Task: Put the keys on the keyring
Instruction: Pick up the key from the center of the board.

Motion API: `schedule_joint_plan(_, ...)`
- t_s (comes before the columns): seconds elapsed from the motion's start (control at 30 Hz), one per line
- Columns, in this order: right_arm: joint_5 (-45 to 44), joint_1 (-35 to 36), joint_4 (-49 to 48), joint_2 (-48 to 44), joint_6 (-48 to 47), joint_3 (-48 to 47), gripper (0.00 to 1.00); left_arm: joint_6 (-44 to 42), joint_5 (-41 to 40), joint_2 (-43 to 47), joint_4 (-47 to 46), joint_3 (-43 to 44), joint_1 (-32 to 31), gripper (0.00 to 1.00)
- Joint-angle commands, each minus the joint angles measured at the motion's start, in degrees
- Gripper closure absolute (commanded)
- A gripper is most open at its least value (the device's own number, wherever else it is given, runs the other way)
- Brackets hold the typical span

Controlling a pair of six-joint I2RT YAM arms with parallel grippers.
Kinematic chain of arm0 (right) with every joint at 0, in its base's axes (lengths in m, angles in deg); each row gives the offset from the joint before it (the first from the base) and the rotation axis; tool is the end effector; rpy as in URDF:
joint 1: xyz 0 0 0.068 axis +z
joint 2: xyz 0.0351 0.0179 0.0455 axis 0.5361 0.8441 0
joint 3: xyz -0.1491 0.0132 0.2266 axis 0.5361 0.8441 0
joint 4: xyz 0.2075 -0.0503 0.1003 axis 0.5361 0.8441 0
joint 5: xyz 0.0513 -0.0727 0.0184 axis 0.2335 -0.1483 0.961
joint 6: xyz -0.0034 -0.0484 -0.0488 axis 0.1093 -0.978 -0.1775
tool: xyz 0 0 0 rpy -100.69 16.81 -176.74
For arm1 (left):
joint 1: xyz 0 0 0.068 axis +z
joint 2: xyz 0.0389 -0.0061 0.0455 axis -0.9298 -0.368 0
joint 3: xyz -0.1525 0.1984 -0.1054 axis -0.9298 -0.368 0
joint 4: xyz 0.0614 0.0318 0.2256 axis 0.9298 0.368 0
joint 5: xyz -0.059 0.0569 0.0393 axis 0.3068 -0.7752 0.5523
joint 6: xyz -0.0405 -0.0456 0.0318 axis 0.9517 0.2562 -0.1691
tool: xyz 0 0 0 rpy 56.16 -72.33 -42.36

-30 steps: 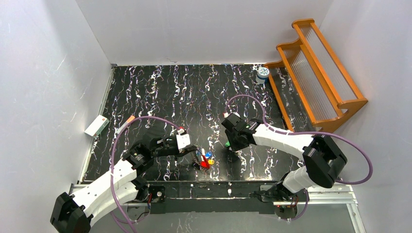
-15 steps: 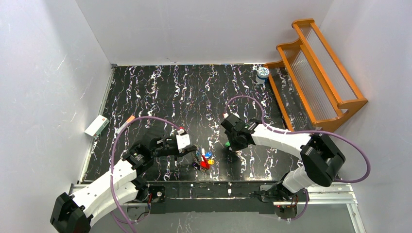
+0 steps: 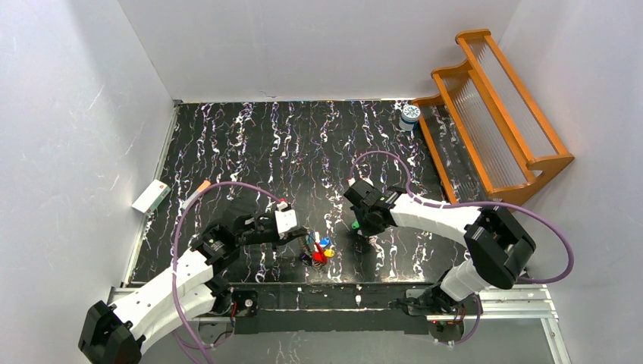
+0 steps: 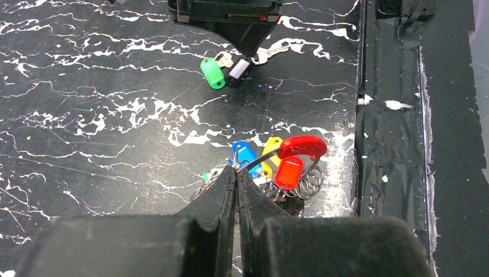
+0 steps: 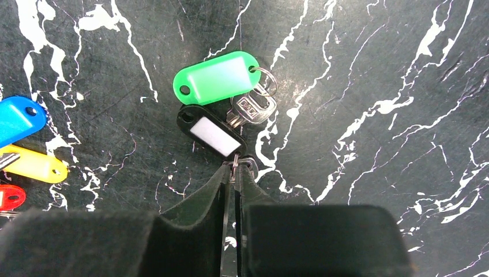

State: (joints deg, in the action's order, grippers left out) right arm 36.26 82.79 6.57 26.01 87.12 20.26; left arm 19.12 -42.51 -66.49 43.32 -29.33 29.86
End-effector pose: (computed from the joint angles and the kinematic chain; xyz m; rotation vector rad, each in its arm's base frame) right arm 0.1749 0.1904 0.1793 -0.4960 2.6598 0.0573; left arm 0.1106 -0.1296 0.2441 1.2928 1.3373 -0.7748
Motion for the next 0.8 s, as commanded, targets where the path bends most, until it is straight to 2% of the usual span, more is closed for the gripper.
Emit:
schedule_joint_plan(0.0, -1.11, 0.3, -0.82, 0.98, -0.28, 0.1, 0.84, -0.55, 1.21, 0.54, 0.25, 1.43, -0.26, 1.0)
schedule_joint_plan(0.23, -0.76, 0.26, -0.3, 2.25, -0.61, -0.63, 0.85, -0.86, 0.77, 0.3, 0.63, 1.52, -0.29, 1.0)
schedule_joint_plan(0.37, -1.56, 0.26, 0.25, 2.1, -0.72, -1.02, 0.99, -0.96, 0.83, 0.25, 0.78, 1.61, -0.3, 1.0)
schedule_joint_plan(0.77, -0.91, 0.26, -0.67, -2.28, -3.68, -3.63, 0.99, 0.06, -0.39, 0.31, 0.78, 1.78, -0.29, 1.0)
